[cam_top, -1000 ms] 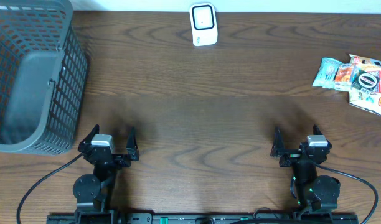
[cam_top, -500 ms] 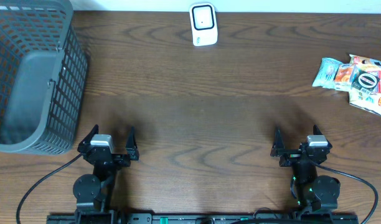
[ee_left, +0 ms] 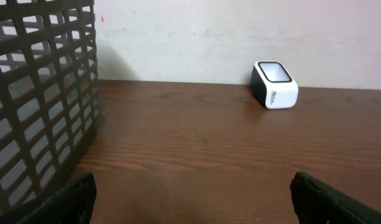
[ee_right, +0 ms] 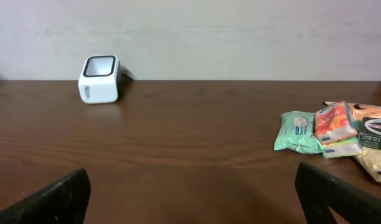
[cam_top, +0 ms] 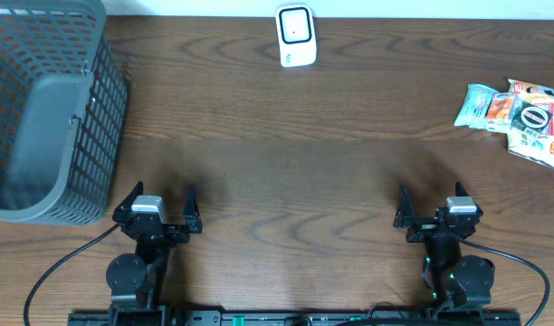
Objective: Scan the item barcode
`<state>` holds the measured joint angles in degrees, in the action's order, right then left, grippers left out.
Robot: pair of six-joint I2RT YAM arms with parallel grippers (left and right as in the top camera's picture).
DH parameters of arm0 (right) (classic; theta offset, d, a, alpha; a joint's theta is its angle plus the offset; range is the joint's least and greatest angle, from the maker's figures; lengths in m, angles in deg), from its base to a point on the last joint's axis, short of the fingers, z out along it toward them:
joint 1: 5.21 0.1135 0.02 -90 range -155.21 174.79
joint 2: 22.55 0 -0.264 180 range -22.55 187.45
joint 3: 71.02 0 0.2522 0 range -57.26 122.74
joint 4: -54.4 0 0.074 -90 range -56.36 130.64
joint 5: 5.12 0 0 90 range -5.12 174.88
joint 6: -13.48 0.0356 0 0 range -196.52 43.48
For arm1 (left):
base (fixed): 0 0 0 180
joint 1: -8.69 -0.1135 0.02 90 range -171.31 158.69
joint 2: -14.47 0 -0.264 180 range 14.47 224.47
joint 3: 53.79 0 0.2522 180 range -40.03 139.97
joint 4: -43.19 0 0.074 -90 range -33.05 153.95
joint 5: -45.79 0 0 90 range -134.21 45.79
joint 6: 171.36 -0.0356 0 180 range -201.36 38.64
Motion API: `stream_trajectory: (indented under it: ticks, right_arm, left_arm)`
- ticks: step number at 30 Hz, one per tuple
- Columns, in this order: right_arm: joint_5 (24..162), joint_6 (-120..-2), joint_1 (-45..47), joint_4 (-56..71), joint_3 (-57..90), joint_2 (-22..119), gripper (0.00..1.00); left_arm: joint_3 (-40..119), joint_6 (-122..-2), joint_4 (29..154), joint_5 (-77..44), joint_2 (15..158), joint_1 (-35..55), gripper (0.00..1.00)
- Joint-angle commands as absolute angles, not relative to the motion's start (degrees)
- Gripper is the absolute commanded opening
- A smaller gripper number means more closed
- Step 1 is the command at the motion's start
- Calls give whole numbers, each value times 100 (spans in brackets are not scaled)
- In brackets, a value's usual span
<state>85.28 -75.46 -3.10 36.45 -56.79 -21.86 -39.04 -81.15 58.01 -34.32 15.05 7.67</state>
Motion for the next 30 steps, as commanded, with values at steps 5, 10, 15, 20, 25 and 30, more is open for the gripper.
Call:
stream_trajectory:
  ticks: [5, 10, 15, 20, 25, 30]
  right_arm:
    - [8533, -7548, -340, 3628, -5694, -2221, 99]
    - [8533, -7548, -340, 3628, -5694, -2221, 99]
    - [8533, -7548, -340, 3628, -5694, -2221, 99]
    - [8530, -7548, -340, 3628, -5694, -2221, 99]
    - [8533, -7548, -340, 3628, -5694, -2221, 99]
    - [8533, -7548, -340, 3628, -5694, -2221, 99]
  left_arm:
    - [-3982, -8085, 6037, -3287, 1457, 787, 98]
    - [-3980, -8039, 6030, -3266, 1457, 787, 98]
    - [-3980, -8023, 6030, -3316, 1457, 787, 98]
    - [-3980, -8021, 6034, -3331, 1457, 785, 98]
    - [-3980, -7967, 6039, -3357, 1457, 787, 98]
    - [-3980, -7890, 6037, -3397, 1457, 787, 98]
